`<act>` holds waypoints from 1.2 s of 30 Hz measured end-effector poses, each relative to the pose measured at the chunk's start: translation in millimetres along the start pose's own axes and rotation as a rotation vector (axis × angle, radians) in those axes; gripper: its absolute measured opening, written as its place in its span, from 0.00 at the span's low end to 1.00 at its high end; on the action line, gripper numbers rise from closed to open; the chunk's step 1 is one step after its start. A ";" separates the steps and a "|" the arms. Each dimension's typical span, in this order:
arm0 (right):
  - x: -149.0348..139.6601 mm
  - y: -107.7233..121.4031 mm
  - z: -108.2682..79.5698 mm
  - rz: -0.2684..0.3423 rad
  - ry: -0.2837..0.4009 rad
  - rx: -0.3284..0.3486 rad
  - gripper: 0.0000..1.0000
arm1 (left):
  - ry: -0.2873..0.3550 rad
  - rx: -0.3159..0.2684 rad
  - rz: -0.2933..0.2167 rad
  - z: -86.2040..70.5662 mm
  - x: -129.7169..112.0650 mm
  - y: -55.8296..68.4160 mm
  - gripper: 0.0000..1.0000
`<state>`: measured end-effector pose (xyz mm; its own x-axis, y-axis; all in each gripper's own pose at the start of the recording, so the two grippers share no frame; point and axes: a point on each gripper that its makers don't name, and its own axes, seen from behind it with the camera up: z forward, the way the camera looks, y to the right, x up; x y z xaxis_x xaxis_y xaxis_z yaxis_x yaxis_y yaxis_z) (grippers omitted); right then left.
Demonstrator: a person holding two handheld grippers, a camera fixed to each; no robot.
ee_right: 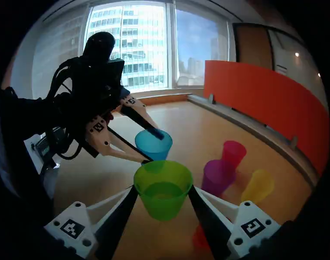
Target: Pour water
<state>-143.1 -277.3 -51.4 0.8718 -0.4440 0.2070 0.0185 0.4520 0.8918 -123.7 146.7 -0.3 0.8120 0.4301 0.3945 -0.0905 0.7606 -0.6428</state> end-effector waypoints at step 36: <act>-29.2 -3.5 22.1 -0.030 -0.073 0.010 0.89 | -0.082 -0.056 -0.031 23.8 -38.8 3.9 0.88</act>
<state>-179.4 -283.0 -51.6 0.8327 -0.5129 0.2088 0.0387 0.4301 0.9019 -169.3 144.5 -2.5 0.7635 0.4470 0.4661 -0.0317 0.7468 -0.6642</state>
